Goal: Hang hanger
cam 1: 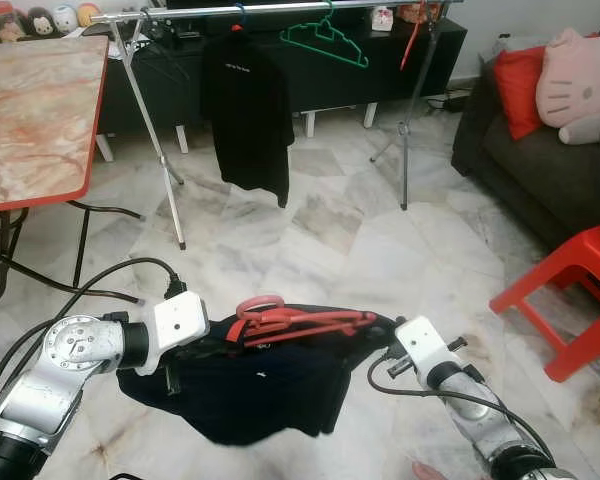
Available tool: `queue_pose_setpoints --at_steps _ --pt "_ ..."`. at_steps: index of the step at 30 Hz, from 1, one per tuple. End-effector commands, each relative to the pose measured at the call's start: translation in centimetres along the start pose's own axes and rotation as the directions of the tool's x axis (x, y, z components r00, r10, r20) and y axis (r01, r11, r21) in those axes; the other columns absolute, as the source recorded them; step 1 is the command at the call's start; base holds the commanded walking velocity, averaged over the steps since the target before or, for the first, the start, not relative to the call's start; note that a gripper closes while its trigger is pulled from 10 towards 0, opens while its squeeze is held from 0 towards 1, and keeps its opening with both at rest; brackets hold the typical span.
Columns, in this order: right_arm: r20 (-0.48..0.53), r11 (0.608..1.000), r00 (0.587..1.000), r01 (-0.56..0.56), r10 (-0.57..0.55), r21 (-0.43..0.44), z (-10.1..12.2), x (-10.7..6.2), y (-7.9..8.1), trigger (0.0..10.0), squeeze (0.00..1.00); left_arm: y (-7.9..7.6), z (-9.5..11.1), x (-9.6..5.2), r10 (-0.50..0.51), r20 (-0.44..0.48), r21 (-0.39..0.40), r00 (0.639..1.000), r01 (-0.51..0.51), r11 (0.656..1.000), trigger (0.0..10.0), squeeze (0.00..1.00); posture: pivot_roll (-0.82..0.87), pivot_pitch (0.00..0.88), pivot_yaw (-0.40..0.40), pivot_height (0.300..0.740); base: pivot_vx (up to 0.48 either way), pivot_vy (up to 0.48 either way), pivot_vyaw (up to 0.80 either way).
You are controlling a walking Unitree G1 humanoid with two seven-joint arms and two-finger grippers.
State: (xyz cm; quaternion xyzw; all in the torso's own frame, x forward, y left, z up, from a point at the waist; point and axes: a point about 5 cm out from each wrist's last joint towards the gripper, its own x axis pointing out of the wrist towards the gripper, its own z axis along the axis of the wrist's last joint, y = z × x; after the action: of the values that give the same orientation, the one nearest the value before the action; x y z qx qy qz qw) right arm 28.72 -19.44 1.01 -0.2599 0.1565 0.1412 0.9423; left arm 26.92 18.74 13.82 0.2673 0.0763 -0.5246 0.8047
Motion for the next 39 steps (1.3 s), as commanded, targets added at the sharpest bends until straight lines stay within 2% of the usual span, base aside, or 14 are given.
queue_pose_setpoints --at_steps 1,2,6,10,15,16,17,18,20,21,27,33,37,39 --pt "-0.084 0.999 0.996 0.036 -0.033 0.032 -1.9 -0.8 -0.3 0.0 0.0 1.6 1.2 -1.1 0.1 0.08 -0.021 0.992 -0.099 0.995 10.0 0.0 -0.01 0.07 -0.067 0.74 0.0 0.0 0.0" --pt "-0.092 0.999 0.995 0.031 -0.028 0.035 -2.1 -0.9 -0.1 0.0 0.0 1.7 1.5 -1.1 0.113 0.122 -0.056 0.986 -0.107 0.993 10.0 0.0 -0.01 0.07 -0.066 0.74 0.0 0.0 0.0" --pt "-0.099 0.999 0.995 0.026 -0.022 0.038 -2.2 -1.0 0.1 0.0 0.0 1.6 1.8 -1.0 0.104 0.15 -0.071 0.983 -0.095 0.993 10.0 0.0 -0.01 0.07 -0.067 0.74 0.0 0.0 0.0" --pt "-0.116 0.999 0.993 0.009 -0.003 0.047 -2.7 -1.2 0.7 0.0 0.0 1.9 1.9 -0.6 0.147 0.19 -0.109 0.971 -0.128 0.986 10.0 0.0 -0.01 0.071 -0.065 0.74 0.0 0.0 0.0" --pt "-0.117 0.999 0.993 -0.004 0.01 0.052 -2.7 -1.2 1.1 0.0 0.0 3.0 2.0 0.8 0.306 0.181 -0.09 0.935 -0.294 0.952 10.0 0.0 -0.01 0.07 -0.063 0.74 0.0 0.0 0.0" --pt "-0.117 0.999 0.993 -0.004 0.01 0.054 -2.6 -1.1 1.2 4.8 0.0 3.3 2.2 1.4 0.357 0.182 -0.086 0.916 -0.347 0.934 10.0 0.0 -0.01 0.07 -0.063 0.74 0.0 0.0 0.0" --pt "-0.118 0.998 0.993 -0.002 0.009 0.056 -2.6 -1.1 1.2 4.8 0.0 3.3 2.3 1.7 0.372 0.19 -0.092 0.909 -0.361 0.928 10.0 0.0 -0.01 0.07 -0.063 0.74 0.0 0.0 0.0" --pt "-0.117 0.998 0.993 -0.003 0.011 0.067 -2.5 -1.0 1.3 10.0 0.0 3.3 2.4 2.0 0.386 0.201 -0.114 0.9 -0.37 0.922 10.0 0.0 -0.01 0.07 -0.063 0.74 0.0 0.0 0.0" --pt "-0.11 0.996 0.994 -0.013 0.023 0.09 -2.4 -0.9 1.5 10.0 0.0 3.1 2.7 2.5 0.399 0.222 -0.144 0.89 -0.375 0.916 10.0 0.0 -0.01 0.068 -0.062 0.74 0.0 0.0 0.0" --pt "-0.097 0.994 0.994 -0.035 0.045 0.1 -2.2 -0.8 1.8 10.0 1.0 2.7 3.0 3.2 0.392 0.239 -0.16 0.888 -0.362 0.918 10.0 0.0 -0.01 0.068 -0.062 0.74 0.0 0.0 0.0" --pt "-0.086 0.983 0.984 -0.148 0.158 0.105 -2.1 -0.9 2.9 10.0 1.0 2.1 2.8 4.0 0.372 0.226 -0.148 0.9 -0.346 0.927 10.0 0.0 -0.02 0.062 -0.055 0.74 0.0 0.0 0.0" --pt "-0.109 0.98 0.977 -0.169 0.181 0.108 -2.5 -1.1 3.3 10.0 1.0 2.1 2.7 4.2 0.376 0.218 -0.155 0.9 -0.349 0.924 10.0 0.0 -0.02 0.052 -0.049 0.74 0.0 0.0 0.0" --pt "-0.088 0.965 0.965 -0.235 0.246 0.116 -2.5 -1.3 3.6 10.0 1.0 1.5 2.4 4.3 0.327 0.187 -0.128 0.926 -0.307 0.943 10.0 0.0 -0.02 0.046 -0.046 0.74 0.0 0.0 0.0" --pt "-0.067 0.955 0.956 -0.279 0.286 0.096 -2.3 -1.4 3.2 10.0 1.0 1.2 1.5 4.2 0.286 0.122 -0.073 0.95 -0.279 0.958 10.0 0.0 -0.02 0.041 -0.044 0.74 0.0 0.0 0.0"
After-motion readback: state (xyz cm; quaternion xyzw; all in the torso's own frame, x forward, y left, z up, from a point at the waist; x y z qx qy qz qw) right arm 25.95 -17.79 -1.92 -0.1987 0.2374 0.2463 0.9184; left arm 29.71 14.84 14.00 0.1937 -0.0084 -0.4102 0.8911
